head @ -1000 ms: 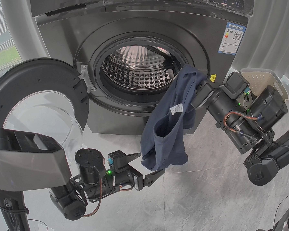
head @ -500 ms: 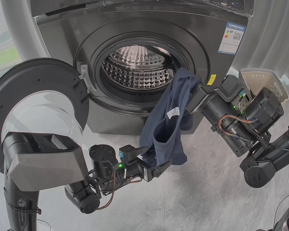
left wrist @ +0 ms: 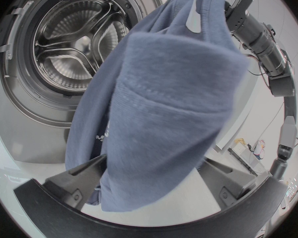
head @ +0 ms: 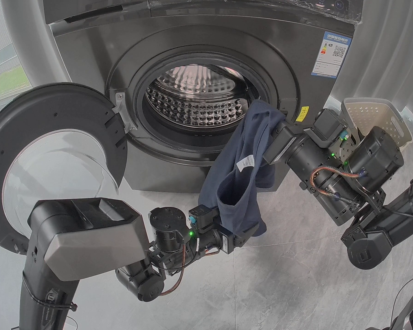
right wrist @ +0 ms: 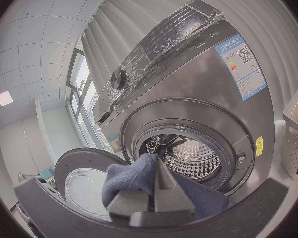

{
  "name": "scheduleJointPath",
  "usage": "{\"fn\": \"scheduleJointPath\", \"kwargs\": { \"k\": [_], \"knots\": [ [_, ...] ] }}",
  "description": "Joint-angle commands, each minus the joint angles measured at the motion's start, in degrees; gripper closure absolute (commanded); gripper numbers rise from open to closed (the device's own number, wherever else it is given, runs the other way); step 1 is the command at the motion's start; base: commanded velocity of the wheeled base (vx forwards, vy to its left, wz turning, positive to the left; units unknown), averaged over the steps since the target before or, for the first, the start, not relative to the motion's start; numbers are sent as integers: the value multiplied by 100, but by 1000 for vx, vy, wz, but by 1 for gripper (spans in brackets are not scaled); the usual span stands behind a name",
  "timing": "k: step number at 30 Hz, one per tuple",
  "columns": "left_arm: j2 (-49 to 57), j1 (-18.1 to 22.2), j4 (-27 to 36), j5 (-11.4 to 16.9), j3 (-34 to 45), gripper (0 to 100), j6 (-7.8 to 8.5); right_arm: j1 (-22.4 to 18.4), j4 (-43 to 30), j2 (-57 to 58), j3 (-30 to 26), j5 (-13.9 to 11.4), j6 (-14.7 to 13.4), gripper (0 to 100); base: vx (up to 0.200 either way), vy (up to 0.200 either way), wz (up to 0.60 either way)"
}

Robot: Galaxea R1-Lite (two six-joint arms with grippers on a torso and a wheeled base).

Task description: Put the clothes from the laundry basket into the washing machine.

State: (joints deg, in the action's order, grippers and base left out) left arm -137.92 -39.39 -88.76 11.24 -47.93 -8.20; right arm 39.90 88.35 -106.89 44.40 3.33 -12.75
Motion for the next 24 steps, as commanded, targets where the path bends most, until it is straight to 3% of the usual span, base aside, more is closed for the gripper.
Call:
{"fn": "scheduleJointPath", "kwargs": {
  "k": [1, 10, 12, 18, 20, 24],
  "knots": [
    [-288, 10, -1, -219, -357, 100, 29, 9, 7, -8, -19, 1, -8, 100, 0, 0, 0],
    [20, 124, -19, -632, -463, 100, 29, -79, 7, 10, -28, 1, -17, 100, 0, 0, 0],
    [433, 186, -19, -772, -129, 100, 12, -149, 7, 28, -63, 10, -26, 100, 0, 0, 0],
    [1980, 450, -1, -711, 1251, 100, -6, -457, 7, 98, -362, -60, -26, 100, 0, 0, 0],
    [2718, 581, 8, -711, 1928, 100, 3, -466, 7, 230, -687, -104, -17, 100, 0, 0, 0],
    [3377, 757, 8, -711, 2324, 100, -15, -448, 7, 441, -1056, -359, -17, 100, 0, 0, 0]
  ]
}}
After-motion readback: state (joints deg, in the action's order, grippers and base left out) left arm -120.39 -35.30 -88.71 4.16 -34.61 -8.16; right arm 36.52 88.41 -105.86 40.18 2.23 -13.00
